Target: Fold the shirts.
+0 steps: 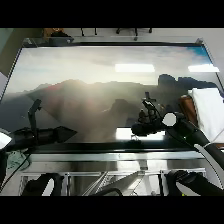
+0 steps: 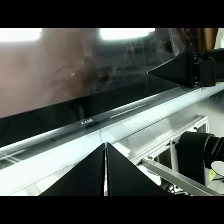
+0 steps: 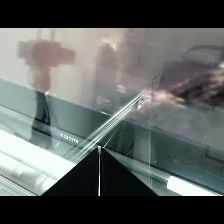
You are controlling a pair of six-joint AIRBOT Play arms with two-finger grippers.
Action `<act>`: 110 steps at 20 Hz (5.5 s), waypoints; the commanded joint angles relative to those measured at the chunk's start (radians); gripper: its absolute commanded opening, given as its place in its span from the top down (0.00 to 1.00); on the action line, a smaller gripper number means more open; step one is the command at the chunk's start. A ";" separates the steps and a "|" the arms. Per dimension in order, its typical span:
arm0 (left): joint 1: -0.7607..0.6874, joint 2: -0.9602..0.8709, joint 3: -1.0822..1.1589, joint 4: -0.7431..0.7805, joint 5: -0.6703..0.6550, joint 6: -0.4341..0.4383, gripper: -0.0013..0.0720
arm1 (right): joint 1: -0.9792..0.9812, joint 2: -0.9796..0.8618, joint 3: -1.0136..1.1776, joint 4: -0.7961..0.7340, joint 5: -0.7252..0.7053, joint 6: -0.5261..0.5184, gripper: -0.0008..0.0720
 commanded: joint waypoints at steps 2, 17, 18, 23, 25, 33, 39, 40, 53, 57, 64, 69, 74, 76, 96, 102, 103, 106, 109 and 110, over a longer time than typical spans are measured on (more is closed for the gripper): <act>0.000 -0.211 0.000 0.001 -0.001 0.001 0.96 | 0.000 -0.006 0.000 0.000 0.001 0.000 0.96; 0.018 -0.470 0.251 -0.145 0.177 0.182 0.96 | 0.000 -0.011 0.000 0.000 0.000 0.000 0.96; 0.004 -0.470 0.263 -0.150 0.246 0.182 0.96 | 0.000 -0.011 0.000 0.000 0.000 0.000 0.96; -0.039 -0.470 0.297 -0.152 0.320 0.223 0.96 | 0.000 -0.011 0.000 0.000 0.000 0.000 0.96; -0.044 -0.470 0.297 -0.100 0.370 0.312 0.96 | 0.000 -0.011 0.000 0.000 0.000 0.000 0.96; 0.086 -0.470 0.354 0.328 0.476 0.256 0.02 | 0.000 -0.011 0.000 0.000 -0.008 0.000 0.96; 0.389 -0.470 0.398 0.926 0.161 -0.022 0.01 | 0.000 -0.011 0.000 0.000 -0.008 0.000 0.96; 0.436 -0.470 0.398 0.982 0.132 -0.050 0.01 | 0.000 -0.011 0.000 0.000 -0.008 0.000 0.96; 0.571 -0.470 0.175 1.128 0.311 -0.113 0.01 | 0.000 -0.011 0.000 0.000 -0.011 0.000 0.96; 0.571 -0.470 0.077 1.131 0.370 -0.113 0.01 | 0.000 -0.011 0.000 0.000 -0.011 0.000 0.96; 0.571 -0.470 0.056 1.154 0.464 -0.137 0.52 | 0.000 -0.011 0.000 0.000 -0.011 0.000 0.96; 0.558 -0.470 0.167 1.117 0.426 -0.133 0.97 | 0.000 -0.010 0.000 0.000 -0.010 0.000 0.96; 0.315 -0.410 0.441 0.840 0.329 -0.073 0.97 | -0.002 -0.008 0.011 0.000 -0.010 0.000 0.96; 0.121 -0.375 0.541 0.782 0.340 -0.074 0.97 | -0.012 -0.008 0.059 0.000 -0.006 0.000 0.96; -0.349 -0.681 0.655 0.743 0.132 -0.223 0.08 | -0.297 0.068 0.216 0.003 0.198 -0.100 0.51; -0.137 -0.496 0.140 0.303 0.209 -0.073 0.08 | -0.297 -0.036 0.134 0.060 -0.011 -0.215 0.51; -0.136 -0.468 0.074 0.280 0.234 -0.072 0.08 | -0.297 -0.076 0.134 0.114 -0.045 -0.253 0.51; -0.136 -0.399 -0.081 0.255 0.312 -0.072 0.08 | -0.297 -0.211 0.138 0.298 -0.124 -0.416 0.51; -0.136 -0.351 -0.164 0.185 0.421 -0.072 0.08 | -0.296 -0.334 0.141 0.498 -0.180 -0.591 0.51; -0.136 -0.344 -0.176 0.176 0.447 -0.072 0.08 | -0.291 -0.373 0.149 0.556 -0.187 -0.643 0.51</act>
